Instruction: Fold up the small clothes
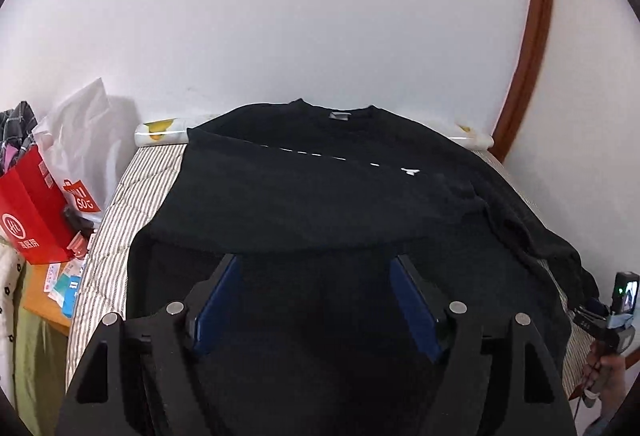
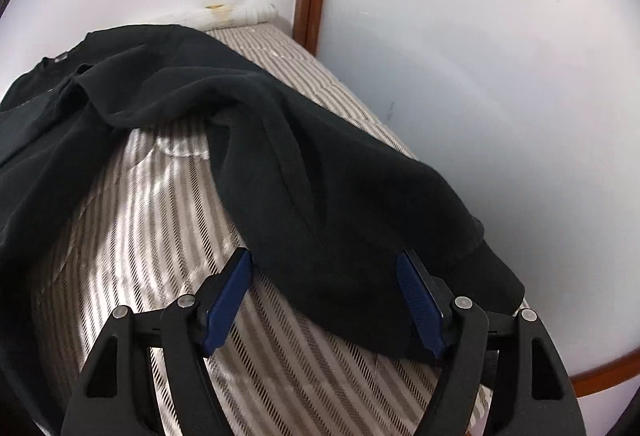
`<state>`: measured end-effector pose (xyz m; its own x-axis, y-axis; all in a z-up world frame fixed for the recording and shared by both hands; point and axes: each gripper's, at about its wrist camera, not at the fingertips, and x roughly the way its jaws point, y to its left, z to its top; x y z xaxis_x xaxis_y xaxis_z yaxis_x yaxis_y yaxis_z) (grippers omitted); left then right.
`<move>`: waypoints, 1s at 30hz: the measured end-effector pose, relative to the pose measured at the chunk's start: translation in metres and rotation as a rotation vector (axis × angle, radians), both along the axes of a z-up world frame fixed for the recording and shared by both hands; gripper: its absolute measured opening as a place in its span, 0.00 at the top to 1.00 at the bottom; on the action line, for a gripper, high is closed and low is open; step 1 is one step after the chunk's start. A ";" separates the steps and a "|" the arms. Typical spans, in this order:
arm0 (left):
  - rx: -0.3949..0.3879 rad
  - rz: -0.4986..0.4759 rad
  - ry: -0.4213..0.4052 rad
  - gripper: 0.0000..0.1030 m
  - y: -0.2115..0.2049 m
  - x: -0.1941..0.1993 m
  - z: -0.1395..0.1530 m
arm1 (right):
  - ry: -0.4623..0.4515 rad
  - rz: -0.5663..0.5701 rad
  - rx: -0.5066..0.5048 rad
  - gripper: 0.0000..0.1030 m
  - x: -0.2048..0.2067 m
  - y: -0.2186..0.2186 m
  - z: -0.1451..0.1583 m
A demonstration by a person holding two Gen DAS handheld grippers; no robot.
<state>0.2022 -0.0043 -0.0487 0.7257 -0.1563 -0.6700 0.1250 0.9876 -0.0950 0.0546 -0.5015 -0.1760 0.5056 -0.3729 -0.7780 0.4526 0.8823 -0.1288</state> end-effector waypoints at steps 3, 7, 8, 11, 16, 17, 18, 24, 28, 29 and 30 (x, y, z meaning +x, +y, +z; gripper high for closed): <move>0.027 0.003 -0.002 0.28 -0.009 -0.005 0.008 | 0.018 -0.012 0.040 0.31 0.011 -0.009 0.000; 0.067 0.018 -0.024 0.28 -0.013 -0.010 0.017 | 0.030 -0.028 0.074 0.73 0.028 -0.026 0.003; 0.072 0.023 -0.027 0.28 -0.013 -0.011 0.018 | 0.043 -0.026 0.032 0.94 0.037 -0.023 0.004; 0.074 0.030 -0.019 0.28 -0.009 -0.015 0.018 | 0.049 -0.043 -0.048 0.94 0.047 -0.030 0.006; 0.082 0.064 0.001 0.28 0.010 -0.020 0.008 | -0.045 -0.100 -0.013 0.94 0.053 -0.062 0.039; 0.080 0.067 0.008 0.28 0.014 -0.021 0.005 | -0.038 -0.095 0.002 0.94 0.057 -0.062 0.039; 0.080 0.072 0.016 0.28 0.017 -0.022 0.002 | -0.021 -0.081 -0.007 0.93 0.059 -0.058 0.036; 0.071 0.111 0.077 0.28 0.044 -0.032 -0.025 | 0.075 0.040 -0.085 0.69 0.044 -0.014 0.015; 0.078 0.139 0.103 0.28 0.068 -0.049 -0.044 | 0.044 0.053 -0.064 0.56 0.007 0.026 0.029; 0.082 0.148 0.112 0.28 0.075 -0.054 -0.049 | 0.021 0.093 -0.031 0.48 -0.001 0.039 0.036; 0.083 0.156 0.121 0.28 0.081 -0.059 -0.053 | -0.008 0.138 0.006 0.38 -0.007 0.054 0.044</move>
